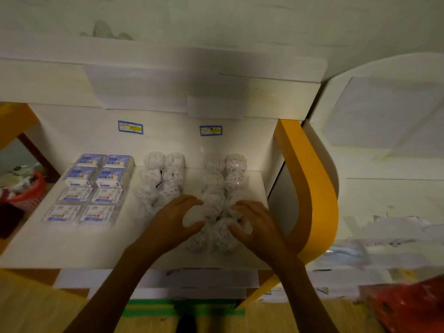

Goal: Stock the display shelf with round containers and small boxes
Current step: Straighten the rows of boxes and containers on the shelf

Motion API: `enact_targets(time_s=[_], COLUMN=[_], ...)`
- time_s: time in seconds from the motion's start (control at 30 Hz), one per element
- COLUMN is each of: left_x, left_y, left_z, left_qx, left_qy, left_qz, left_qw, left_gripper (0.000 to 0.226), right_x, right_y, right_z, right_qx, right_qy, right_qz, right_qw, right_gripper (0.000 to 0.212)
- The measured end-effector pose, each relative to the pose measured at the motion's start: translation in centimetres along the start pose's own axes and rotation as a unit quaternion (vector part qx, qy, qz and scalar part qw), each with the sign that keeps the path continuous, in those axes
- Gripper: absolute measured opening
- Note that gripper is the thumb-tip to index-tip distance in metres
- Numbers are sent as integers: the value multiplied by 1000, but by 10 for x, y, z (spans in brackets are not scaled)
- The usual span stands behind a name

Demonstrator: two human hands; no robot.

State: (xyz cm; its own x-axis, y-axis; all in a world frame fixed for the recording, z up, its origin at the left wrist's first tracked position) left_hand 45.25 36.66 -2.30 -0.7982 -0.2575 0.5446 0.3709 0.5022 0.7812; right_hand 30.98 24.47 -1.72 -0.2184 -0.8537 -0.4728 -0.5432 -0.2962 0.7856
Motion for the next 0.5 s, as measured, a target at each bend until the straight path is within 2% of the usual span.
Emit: enact_targets(time_s=[0.13, 0.4, 0.5], left_x=[1, 15, 23], left_y=[-11, -28, -36], left_z=[26, 30, 27], left_qx=[-69, -55, -50], left_qy=[24, 11, -7], left_qz=[5, 31, 39], left_qw=[997, 998, 998], left_gripper=[63, 70, 71], right_x=[-17, 12, 22], right_y=[-27, -17, -17], right_z=[15, 28, 28], right_qx=[-64, -69, -56], right_qy=[34, -15, -34], right_qz=[19, 22, 11], right_qw=[997, 997, 998], right_gripper=[61, 62, 68])
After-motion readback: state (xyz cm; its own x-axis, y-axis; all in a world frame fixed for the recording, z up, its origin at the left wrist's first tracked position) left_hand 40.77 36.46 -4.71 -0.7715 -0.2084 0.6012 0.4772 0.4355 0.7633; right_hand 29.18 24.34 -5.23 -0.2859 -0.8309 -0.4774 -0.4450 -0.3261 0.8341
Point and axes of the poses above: each hand's wrist, its own z-axis away from the middle knuckle, its own y-axis out of the back of the hand, x = y × z, the point moved 10 cm from there along -z, towards the middle knuckle, and after that the axes turned 5 degrees about x, right-handed, at the moved point
